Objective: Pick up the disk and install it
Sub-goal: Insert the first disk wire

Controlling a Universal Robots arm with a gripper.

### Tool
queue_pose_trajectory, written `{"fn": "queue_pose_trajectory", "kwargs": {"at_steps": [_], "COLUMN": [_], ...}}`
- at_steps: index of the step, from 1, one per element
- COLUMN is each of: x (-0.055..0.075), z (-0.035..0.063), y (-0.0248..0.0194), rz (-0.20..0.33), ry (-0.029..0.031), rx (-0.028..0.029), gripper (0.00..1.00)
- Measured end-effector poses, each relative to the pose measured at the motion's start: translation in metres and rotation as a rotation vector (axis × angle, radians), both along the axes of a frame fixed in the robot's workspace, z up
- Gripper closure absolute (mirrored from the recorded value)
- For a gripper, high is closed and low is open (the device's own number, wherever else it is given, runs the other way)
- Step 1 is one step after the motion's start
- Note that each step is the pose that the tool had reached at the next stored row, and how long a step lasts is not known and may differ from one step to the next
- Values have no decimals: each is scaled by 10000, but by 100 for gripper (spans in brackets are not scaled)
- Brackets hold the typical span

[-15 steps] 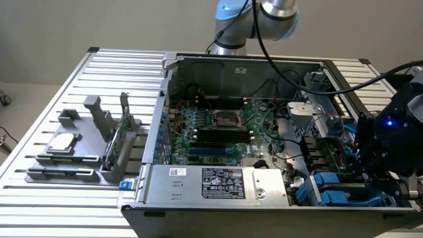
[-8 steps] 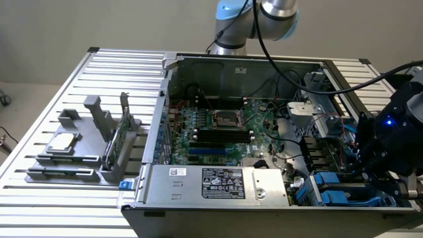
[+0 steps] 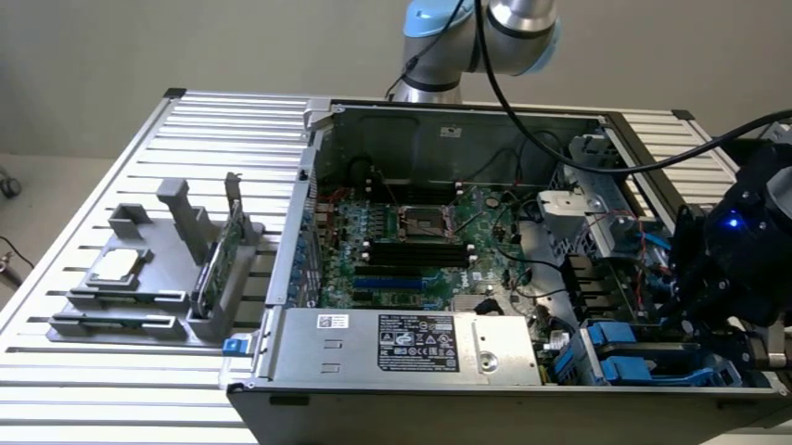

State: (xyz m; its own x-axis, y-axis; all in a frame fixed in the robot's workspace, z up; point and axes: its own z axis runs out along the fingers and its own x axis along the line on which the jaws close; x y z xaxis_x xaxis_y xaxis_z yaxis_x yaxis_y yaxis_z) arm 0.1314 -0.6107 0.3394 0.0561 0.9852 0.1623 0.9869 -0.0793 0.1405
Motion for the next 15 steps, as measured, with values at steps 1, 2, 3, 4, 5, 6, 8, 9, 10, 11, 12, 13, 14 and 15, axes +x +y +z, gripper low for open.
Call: {"fn": "queue_pose_trajectory", "kwargs": {"at_steps": [1, 2, 3, 4, 5, 6, 8, 9, 10, 11, 12, 13, 14, 15], "x": [-1, -3, -5, -8, -10, -11, -12, -12, -12, -12, -12, -12, -12, -12], "z": [1, 2, 2, 2, 1, 0, -1, -4, -9, -16, -21, -27, -31, -34], "y": [0, 0, 0, 0, 0, 0, -1, -1, -2, -3, -3, -4, -5, -5], "rz": [-26, -48, -67, -81, -90, -96, -104, -106, -107, -108, -108, -108, -108, -107], "ry": [0, 1, 0, 0, 0, 0, 0, 0, 0, 0, 0, 0, 0, 0], "rx": [-2, -4, -4, -3, -3, -3, -7, -6, -5, -2, -3, -4, -4, -6], "gripper": [83, 83, 83, 83, 83, 83, 83, 83, 83, 83, 83, 83, 83, 83]}}
